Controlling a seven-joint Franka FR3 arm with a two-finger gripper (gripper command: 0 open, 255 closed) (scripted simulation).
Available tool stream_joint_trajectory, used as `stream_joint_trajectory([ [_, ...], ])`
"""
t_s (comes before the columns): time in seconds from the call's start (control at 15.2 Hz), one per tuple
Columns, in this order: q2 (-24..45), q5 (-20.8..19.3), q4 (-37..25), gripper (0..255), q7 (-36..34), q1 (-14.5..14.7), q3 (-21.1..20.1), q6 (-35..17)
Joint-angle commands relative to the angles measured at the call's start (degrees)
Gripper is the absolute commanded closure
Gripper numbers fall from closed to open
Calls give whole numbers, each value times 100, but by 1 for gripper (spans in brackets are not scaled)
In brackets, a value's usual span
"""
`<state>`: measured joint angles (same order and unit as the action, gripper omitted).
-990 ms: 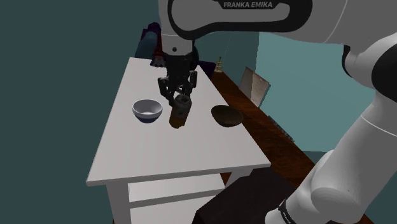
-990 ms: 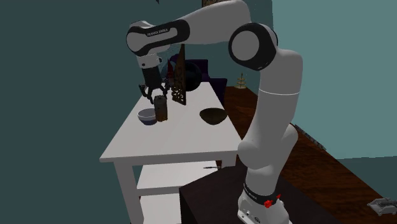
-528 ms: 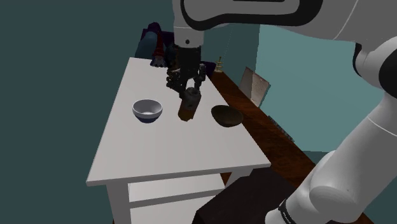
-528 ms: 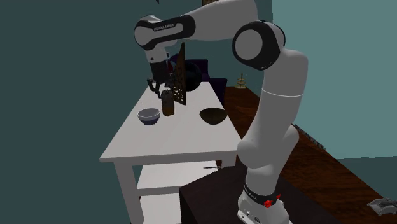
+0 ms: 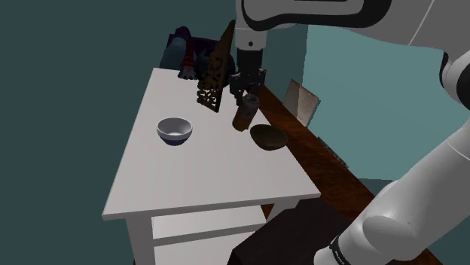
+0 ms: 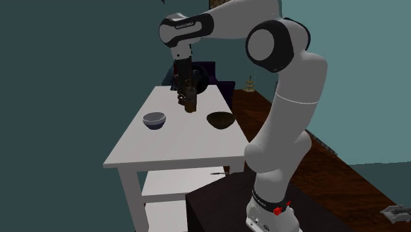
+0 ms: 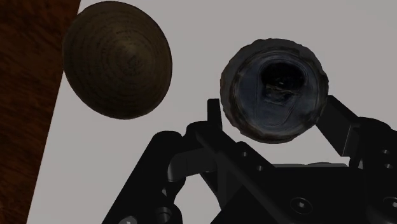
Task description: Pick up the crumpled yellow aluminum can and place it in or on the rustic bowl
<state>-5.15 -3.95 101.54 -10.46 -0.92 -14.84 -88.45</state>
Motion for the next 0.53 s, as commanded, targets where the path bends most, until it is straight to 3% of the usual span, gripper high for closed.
stream_joint_trajectory([
  [0.0, -89, -45, 117, 255, 349, -156, 189, -58],
  [0.46, -121, -218, 45, 255, 1310, -591, 725, -52],
])
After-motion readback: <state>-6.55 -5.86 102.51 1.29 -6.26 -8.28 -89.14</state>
